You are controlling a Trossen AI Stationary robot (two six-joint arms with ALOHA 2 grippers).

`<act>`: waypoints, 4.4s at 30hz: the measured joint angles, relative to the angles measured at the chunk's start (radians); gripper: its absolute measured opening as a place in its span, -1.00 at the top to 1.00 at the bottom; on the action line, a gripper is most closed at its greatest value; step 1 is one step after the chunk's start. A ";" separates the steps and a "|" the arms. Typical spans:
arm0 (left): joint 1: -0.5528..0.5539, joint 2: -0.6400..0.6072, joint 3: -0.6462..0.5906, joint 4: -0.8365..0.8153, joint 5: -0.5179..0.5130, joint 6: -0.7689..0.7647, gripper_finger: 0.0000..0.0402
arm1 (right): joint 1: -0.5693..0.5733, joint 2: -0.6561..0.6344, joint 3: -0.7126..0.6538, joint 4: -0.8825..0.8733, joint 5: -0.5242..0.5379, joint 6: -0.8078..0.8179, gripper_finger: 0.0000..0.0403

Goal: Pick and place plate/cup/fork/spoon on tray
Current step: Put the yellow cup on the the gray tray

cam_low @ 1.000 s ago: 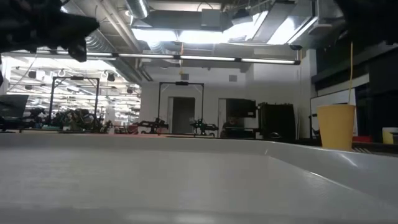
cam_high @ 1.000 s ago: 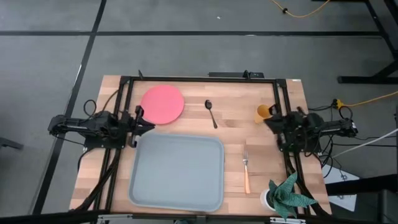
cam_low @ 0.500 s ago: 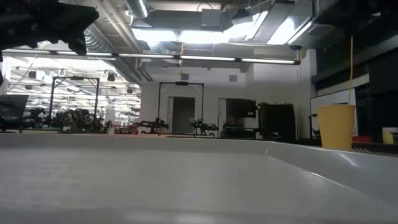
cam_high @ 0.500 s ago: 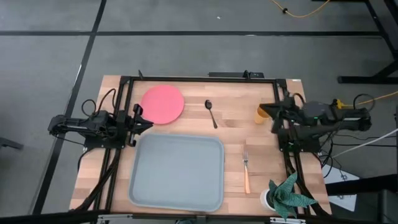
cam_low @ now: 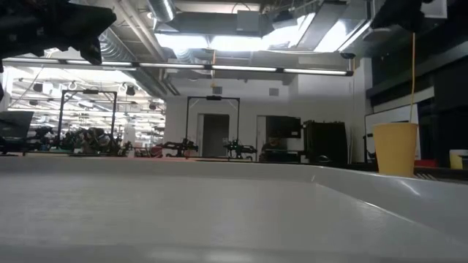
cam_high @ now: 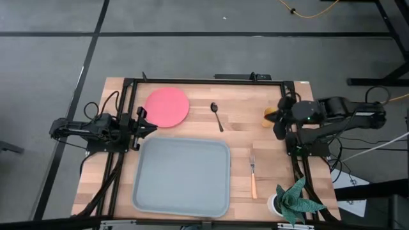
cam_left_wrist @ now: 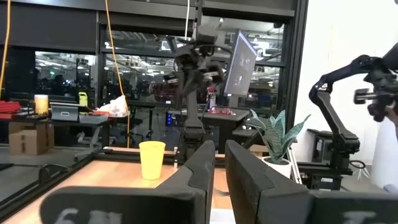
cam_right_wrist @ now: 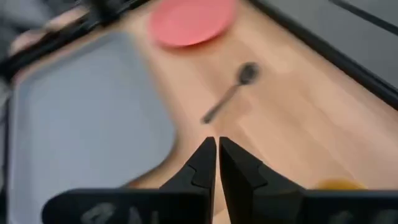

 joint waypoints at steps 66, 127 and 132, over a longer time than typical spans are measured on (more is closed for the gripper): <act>0.000 0.000 0.000 0.000 0.008 0.000 0.84 | -0.368 0.345 -0.010 -0.357 0.009 -0.010 -0.05; 0.000 0.000 0.000 0.000 0.007 0.001 0.84 | -0.418 0.499 -0.215 0.527 -0.096 0.234 0.05; 0.000 0.000 0.000 0.000 0.007 0.001 0.84 | -0.411 0.638 -0.042 0.366 -0.065 0.148 0.05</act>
